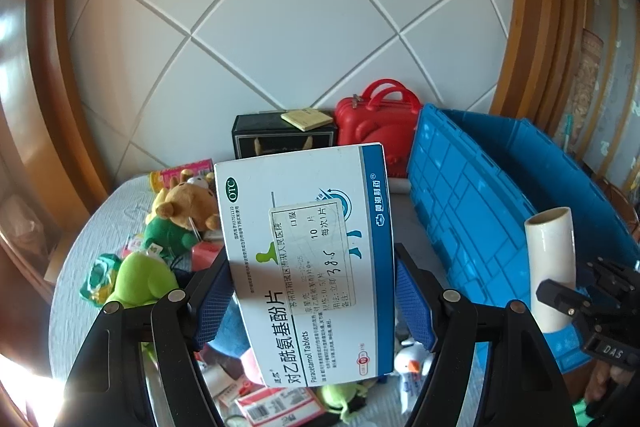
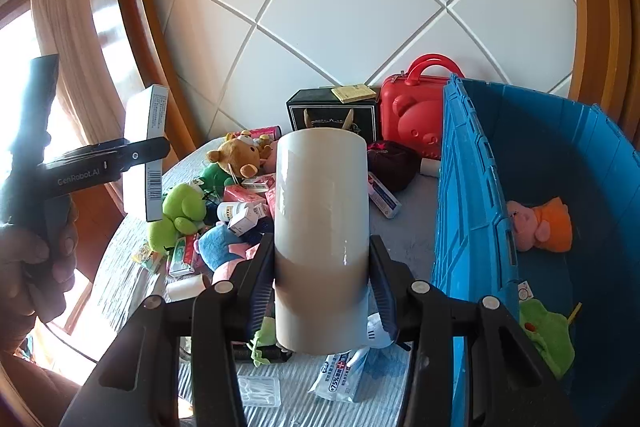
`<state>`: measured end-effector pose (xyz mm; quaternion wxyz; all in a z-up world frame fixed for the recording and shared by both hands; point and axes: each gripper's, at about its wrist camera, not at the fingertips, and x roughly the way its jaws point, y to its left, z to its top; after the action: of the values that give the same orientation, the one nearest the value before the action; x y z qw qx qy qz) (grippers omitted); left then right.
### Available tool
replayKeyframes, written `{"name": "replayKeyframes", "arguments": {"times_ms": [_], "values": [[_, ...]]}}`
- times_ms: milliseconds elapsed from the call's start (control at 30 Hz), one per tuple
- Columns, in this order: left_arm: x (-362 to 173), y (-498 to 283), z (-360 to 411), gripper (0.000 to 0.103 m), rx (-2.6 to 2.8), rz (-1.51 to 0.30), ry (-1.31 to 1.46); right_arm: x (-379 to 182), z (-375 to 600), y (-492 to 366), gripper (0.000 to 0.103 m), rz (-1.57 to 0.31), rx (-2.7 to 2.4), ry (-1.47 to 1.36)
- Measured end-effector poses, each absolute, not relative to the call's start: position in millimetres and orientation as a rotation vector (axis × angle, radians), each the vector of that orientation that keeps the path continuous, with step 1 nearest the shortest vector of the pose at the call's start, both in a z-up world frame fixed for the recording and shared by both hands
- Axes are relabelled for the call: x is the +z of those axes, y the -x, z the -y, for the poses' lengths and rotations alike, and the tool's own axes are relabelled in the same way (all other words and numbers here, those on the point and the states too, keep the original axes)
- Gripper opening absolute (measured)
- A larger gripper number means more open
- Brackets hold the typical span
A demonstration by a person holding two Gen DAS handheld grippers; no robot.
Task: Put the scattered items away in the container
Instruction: 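Lift the medicine box and paper tube and carry both toward the blue bin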
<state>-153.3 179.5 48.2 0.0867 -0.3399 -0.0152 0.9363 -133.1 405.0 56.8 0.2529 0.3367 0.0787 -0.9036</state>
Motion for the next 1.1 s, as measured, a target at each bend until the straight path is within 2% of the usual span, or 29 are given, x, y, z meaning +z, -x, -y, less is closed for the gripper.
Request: {"name": "replayKeyframes", "arguments": {"times_ms": [300, 1100], "values": [[82, 151, -227, 0.073, 2.777, -0.017, 0.909, 85, -441, 122, 0.044, -0.168, -2.497, -0.813], [123, 148, -368, 0.073, 2.569, -0.161, 0.782, 121, -560, 112, 0.044, 0.025, -2.733, -0.756]]}}
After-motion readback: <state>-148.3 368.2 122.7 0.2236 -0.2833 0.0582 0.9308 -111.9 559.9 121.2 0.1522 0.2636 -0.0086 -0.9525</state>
